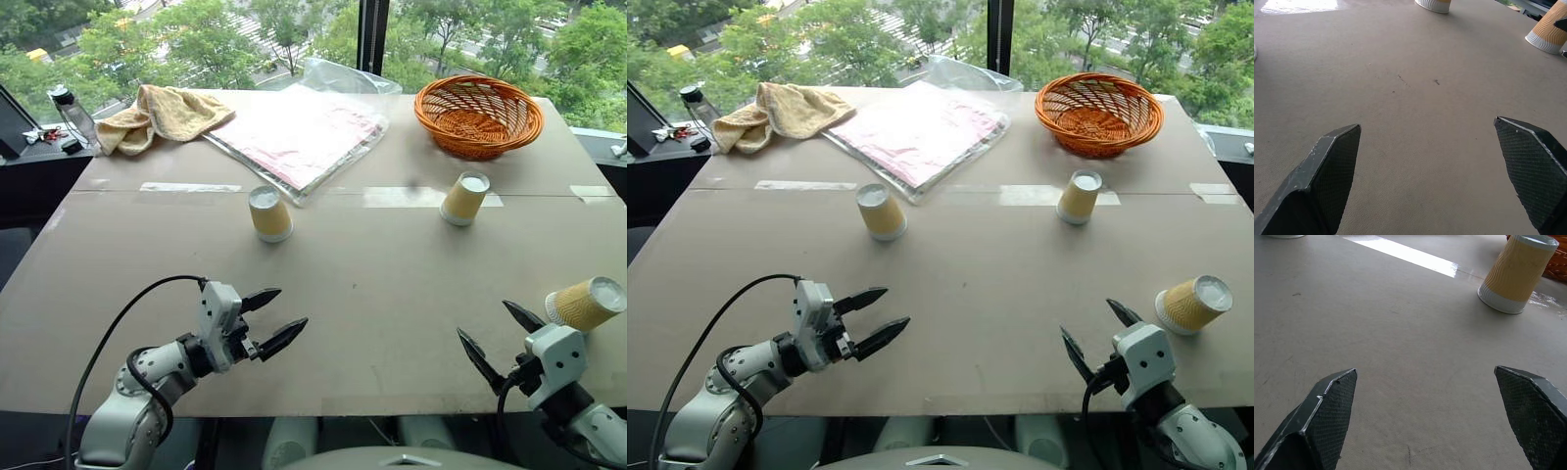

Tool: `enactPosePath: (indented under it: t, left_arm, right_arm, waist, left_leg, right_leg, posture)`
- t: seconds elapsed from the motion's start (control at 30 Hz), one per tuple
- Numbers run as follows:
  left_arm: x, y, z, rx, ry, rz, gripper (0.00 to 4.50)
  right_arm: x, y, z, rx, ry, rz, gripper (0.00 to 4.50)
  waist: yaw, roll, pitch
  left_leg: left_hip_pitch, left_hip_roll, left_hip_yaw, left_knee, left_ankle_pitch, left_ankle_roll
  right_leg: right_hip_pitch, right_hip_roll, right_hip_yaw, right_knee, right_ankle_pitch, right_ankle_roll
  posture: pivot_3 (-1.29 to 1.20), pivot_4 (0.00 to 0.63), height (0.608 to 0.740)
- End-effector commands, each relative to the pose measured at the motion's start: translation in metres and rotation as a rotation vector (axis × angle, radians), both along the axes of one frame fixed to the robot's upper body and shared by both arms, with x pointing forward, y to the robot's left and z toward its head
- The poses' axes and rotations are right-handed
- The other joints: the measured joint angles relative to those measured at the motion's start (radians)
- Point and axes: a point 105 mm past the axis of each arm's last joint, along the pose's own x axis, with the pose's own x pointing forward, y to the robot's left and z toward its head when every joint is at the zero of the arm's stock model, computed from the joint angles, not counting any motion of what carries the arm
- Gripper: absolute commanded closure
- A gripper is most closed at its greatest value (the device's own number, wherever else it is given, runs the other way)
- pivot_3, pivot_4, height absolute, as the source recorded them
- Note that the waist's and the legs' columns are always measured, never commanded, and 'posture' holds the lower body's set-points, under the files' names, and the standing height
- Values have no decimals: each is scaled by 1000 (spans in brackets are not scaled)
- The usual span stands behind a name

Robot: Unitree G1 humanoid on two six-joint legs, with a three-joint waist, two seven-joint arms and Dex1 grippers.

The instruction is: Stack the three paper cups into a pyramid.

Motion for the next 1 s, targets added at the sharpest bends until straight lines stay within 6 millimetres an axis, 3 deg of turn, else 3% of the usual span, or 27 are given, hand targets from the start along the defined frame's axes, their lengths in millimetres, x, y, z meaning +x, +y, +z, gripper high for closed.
enactPosePath:
  t: [0.03,0.13,0.23,0.37,0.5,0.8,0.9,1.0]
  left_arm:
    - [16,3,20,-29,-82,47,0]
    - [53,26,37,-65,-157,262,0]
    - [68,42,42,-68,-172,390,0]
    - [89,58,54,-3,-221,496,0]
    - [112,54,68,55,-258,480,0]
    - [145,27,76,86,-272,367,0]
    - [153,24,75,93,-274,340,745]
    - [157,21,76,88,-268,307,2038]
  right_arm:
    - [7,7,12,11,-72,33,63]
    - [18,24,33,59,-156,125,63]
    - [21,35,43,93,-175,212,63]
    - [10,62,63,138,-201,444,63]
    - [6,74,76,156,-202,568,63]
    - [5,74,73,117,-204,566,63]
    - [4,73,71,112,-207,551,0]
    - [3,72,70,110,-214,528,0]
  waist:
    - [1,0,0]
    - [3,-1,0]
    - [-3,-1,-1]
    - [0,-1,0]
    - [3,-2,0]
    - [1,-2,0]
    - [0,-2,0]
    - [-2,-2,0]
  left_leg:
    - [0,0,0,0,0,0]
    - [0,0,-1,2,0,0]
    - [2,0,-1,2,0,0]
    - [1,-1,-2,2,0,0]
    - [0,-1,-4,1,0,0]
    - [0,-1,-4,2,0,0]
    - [0,-1,-3,2,0,0]
    - [1,-1,-3,2,0,0]
  right_leg:
    - [0,0,0,0,0,0]
    - [1,1,-1,0,-1,3]
    - [3,1,0,0,-1,3]
    - [2,2,0,0,0,1]
    - [2,2,-1,0,2,4]
    - [3,3,-1,0,2,4]
    - [3,2,-1,0,2,5]
    - [3,3,-1,0,2,5]
  posture:
    - [0,150,740]
    - [0,150,740]
    - [0,150,740]
    - [0,150,740]
    - [0,150,740]
    - [0,150,740]
    - [0,150,740]
    - [0,150,740]
